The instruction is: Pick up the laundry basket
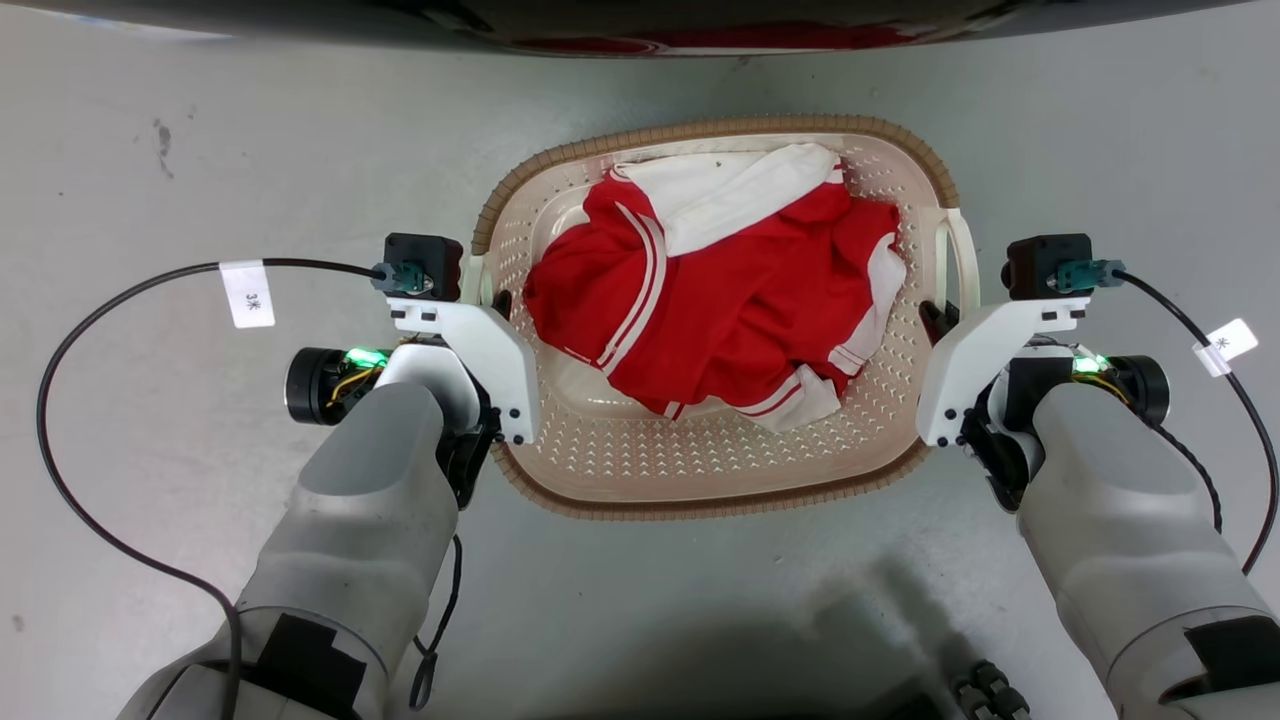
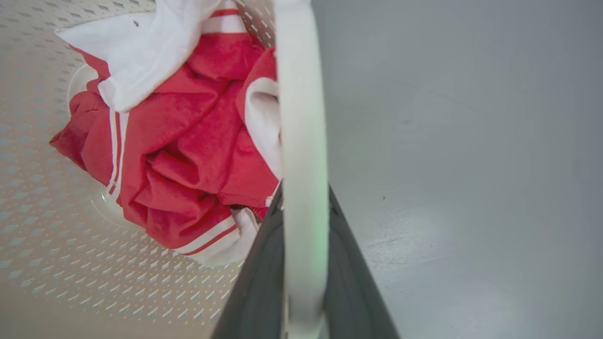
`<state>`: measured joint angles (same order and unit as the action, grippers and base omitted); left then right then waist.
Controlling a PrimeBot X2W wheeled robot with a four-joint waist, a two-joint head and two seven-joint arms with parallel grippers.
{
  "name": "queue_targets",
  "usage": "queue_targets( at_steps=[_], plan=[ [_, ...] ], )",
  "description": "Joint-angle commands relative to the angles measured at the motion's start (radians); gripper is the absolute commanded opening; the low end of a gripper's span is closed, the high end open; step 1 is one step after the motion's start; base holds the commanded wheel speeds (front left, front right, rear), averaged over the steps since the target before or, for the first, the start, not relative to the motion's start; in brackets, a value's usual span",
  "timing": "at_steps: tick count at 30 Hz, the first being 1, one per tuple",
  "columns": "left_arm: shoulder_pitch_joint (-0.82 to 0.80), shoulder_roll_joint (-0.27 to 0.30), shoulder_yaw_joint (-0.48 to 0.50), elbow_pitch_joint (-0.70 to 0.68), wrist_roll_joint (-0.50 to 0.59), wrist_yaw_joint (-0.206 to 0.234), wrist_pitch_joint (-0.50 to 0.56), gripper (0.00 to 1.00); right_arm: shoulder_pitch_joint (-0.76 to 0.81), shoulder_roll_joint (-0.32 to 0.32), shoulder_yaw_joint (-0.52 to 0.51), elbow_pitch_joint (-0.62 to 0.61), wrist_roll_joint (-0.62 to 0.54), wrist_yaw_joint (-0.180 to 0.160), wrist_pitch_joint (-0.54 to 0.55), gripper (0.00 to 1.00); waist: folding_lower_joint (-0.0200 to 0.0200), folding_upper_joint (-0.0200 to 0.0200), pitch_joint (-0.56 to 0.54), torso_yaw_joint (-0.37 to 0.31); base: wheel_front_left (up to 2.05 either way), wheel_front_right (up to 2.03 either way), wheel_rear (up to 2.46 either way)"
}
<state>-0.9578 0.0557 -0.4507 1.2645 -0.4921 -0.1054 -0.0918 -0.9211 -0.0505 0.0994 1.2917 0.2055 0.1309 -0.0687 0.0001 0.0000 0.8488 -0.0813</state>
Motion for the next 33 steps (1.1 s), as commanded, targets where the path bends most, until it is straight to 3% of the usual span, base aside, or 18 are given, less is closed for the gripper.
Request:
queue_targets(
  at_steps=[1, 8, 33],
  plan=[
    [0.004, -0.009, -0.014, -0.001, -0.010, -0.011, 0.011, 0.00, 0.001, 0.002, 0.013, -0.005, 0.017, 0.000, 0.011, 0.00, -0.0001, 0.0000, -0.013, 0.000, 0.00, 0.00, 0.00],
    [0.029, -0.010, -0.036, 0.004, -0.056, -0.020, 0.085, 0.00, 0.014, 0.002, 0.077, -0.005, 0.054, 0.000, 0.069, 0.00, -0.0001, 0.0000, -0.085, -0.001, 0.00, 0.00, 0.00],
    [0.146, 0.033, -0.040, 0.021, -0.145, -0.027, 0.299, 0.00, 0.120, 0.009, 0.428, -0.089, 0.410, 0.002, 0.436, 0.00, -0.0001, 0.0000, -0.403, 0.038, 0.00, 0.00, 0.00]
  ],
)
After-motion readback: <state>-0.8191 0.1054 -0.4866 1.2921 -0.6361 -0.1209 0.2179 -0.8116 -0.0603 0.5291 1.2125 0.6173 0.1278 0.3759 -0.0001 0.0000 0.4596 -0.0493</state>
